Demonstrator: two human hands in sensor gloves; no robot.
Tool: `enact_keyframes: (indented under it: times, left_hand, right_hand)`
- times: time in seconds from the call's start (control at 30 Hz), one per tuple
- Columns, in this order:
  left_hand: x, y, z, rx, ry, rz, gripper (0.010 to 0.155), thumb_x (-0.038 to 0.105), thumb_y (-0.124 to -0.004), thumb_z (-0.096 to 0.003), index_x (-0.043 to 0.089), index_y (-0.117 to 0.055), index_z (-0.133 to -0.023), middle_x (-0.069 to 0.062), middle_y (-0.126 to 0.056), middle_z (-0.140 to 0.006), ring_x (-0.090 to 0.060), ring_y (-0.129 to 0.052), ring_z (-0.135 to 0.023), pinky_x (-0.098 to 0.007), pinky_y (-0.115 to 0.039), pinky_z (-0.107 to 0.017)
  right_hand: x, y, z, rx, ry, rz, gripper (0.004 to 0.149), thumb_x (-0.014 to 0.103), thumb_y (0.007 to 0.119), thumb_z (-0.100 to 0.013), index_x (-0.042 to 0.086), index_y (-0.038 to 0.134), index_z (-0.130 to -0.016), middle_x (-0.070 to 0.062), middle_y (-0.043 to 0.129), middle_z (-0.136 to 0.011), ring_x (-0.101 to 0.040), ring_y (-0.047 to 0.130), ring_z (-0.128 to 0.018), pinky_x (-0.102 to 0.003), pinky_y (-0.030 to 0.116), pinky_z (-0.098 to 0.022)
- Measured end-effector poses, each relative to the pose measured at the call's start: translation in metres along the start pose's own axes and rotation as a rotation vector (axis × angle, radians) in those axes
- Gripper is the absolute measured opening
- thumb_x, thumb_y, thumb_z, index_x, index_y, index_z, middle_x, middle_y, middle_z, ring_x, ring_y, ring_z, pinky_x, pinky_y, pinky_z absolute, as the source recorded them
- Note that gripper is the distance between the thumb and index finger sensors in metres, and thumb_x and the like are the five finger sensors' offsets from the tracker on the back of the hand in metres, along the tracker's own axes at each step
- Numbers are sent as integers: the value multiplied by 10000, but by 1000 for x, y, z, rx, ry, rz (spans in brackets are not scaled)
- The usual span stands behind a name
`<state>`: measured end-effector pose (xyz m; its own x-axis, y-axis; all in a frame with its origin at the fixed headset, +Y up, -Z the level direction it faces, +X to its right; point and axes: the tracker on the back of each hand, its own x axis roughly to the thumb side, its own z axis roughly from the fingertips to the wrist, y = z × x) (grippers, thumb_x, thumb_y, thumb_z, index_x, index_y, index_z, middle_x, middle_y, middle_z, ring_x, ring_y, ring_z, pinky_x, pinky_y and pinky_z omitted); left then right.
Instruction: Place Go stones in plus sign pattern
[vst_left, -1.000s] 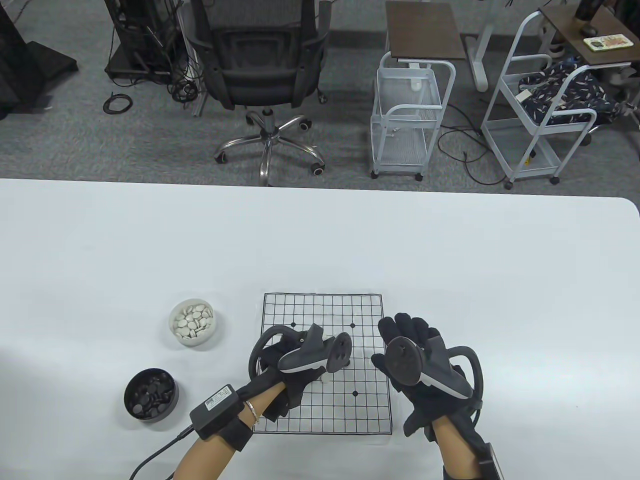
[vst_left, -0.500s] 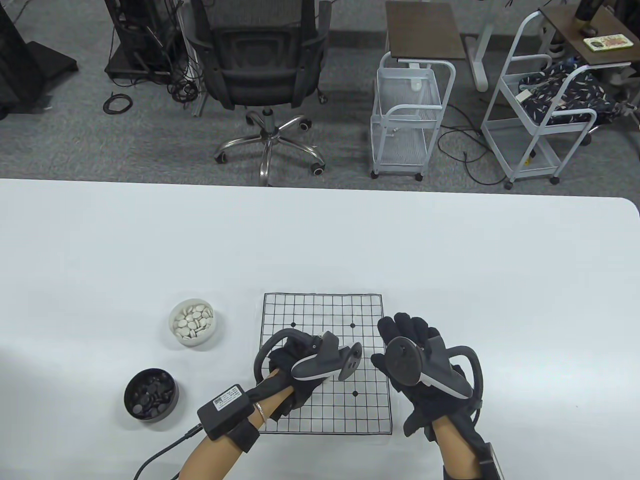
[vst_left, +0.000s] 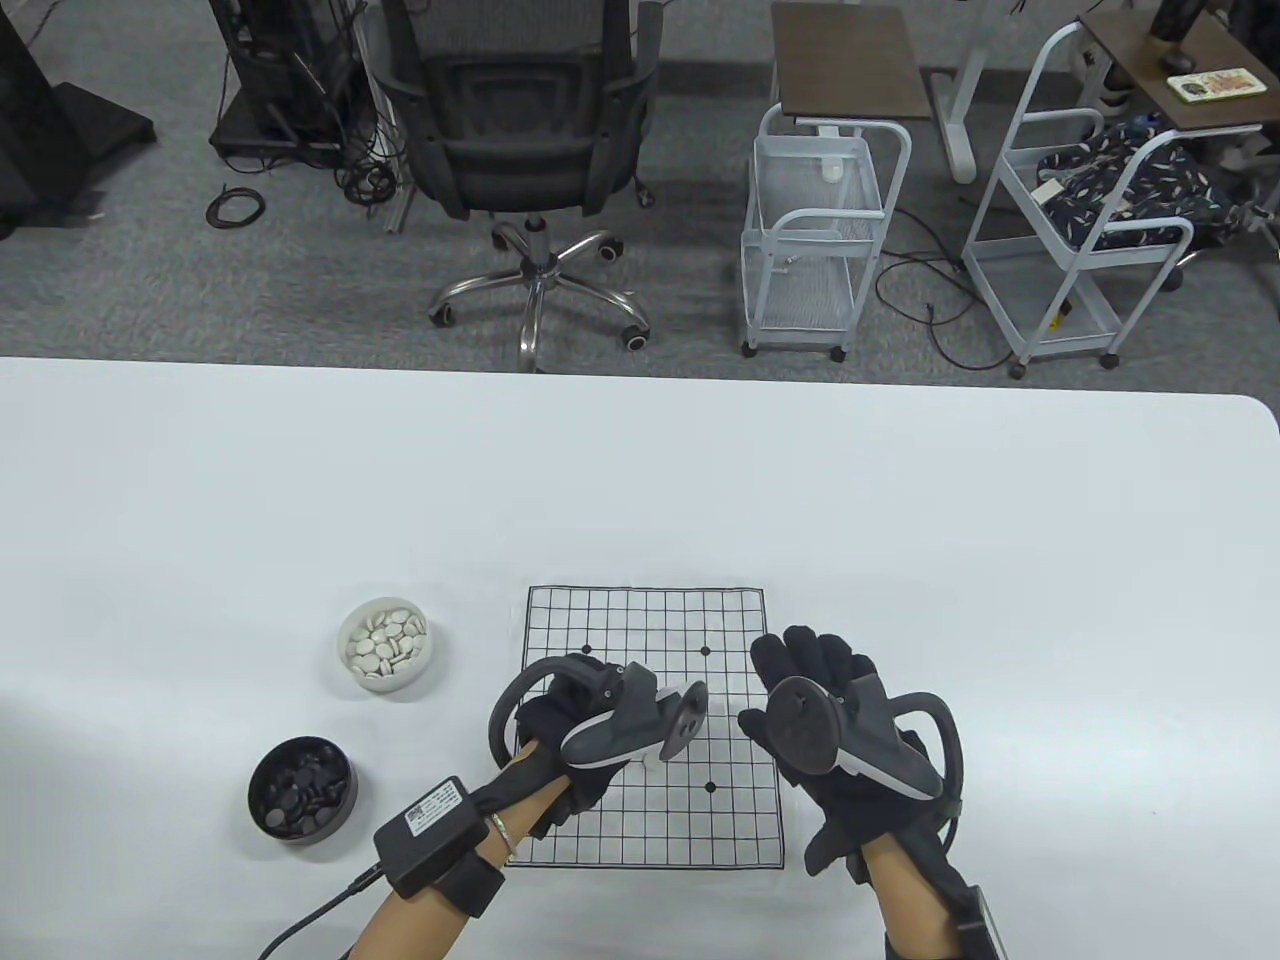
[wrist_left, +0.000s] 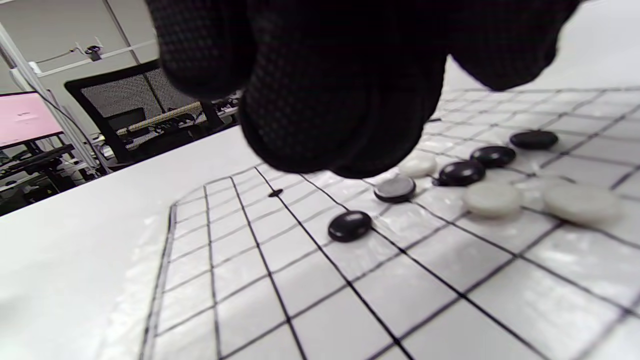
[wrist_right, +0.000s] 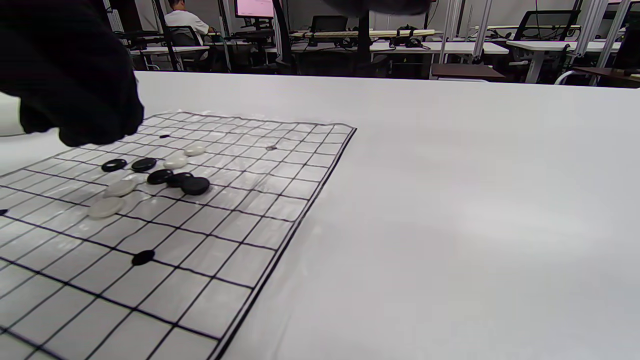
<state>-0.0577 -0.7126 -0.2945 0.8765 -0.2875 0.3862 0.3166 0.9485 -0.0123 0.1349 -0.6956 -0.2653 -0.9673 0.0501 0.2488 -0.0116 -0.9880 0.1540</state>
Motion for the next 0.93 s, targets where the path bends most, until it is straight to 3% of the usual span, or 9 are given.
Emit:
enact_keyframes:
  times: [0.1, 0.2, 0.3, 0.37, 0.5, 0.93]
  left_hand:
    - [-16, 7, 14, 47, 33, 52, 557, 600, -664, -420, 277, -869, -825, 101, -1058, -649, -22, -1050, -479, -339, -846, -559]
    - [-35, 11, 34, 118, 76, 117, 671, 626, -630, -426, 260, -733, -980, 64, -955, -880, -89, -1005, -712, -421, -780, -669]
    - [-51, 7, 53, 168, 98, 166, 799, 656, -595, -429, 256, -511, -1116, -20, -731, -1127, -265, -819, -1002, -539, -646, -777]
    - [-59, 0, 61, 183, 91, 188, 858, 668, -583, -427, 257, -387, -1154, -87, -563, -1224, -363, -654, -1109, -614, -540, -812]
    - [-68, -9, 69, 192, 99, 178, 898, 666, -570, -431, 228, -289, -1162, -149, -420, -1259, -453, -473, -1151, -645, -409, -827]
    - [-65, -19, 67, 155, 65, 182, 893, 650, -571, -438, 207, -274, -1155, -145, -392, -1256, -444, -429, -1152, -616, -341, -830]
  right_hand:
    - [4, 0, 0, -6, -12, 7, 720, 541, 499, -582, 166, 324, -1171, -220, 391, -1193, -498, 419, -1087, -568, 406, -762]
    - [9, -1, 2, -20, -26, 19, 722, 541, 495, -583, 166, 314, -1172, -219, 379, -1195, -497, 408, -1090, -569, 398, -763]
    - [16, -4, 4, -42, -47, 24, 724, 543, 490, -584, 165, 302, -1173, -220, 365, -1197, -498, 394, -1092, -570, 388, -765]
    - [20, -6, 6, -57, -62, 27, 725, 543, 488, -585, 166, 294, -1174, -222, 360, -1197, -498, 390, -1093, -571, 385, -766]
    - [29, -11, 11, -90, -88, 41, 727, 544, 481, -586, 165, 282, -1174, -219, 347, -1200, -499, 377, -1096, -571, 376, -768]
    - [46, -14, 15, -119, -136, 97, 734, 548, 467, -588, 165, 256, -1177, -225, 324, -1204, -502, 354, -1100, -575, 359, -771]
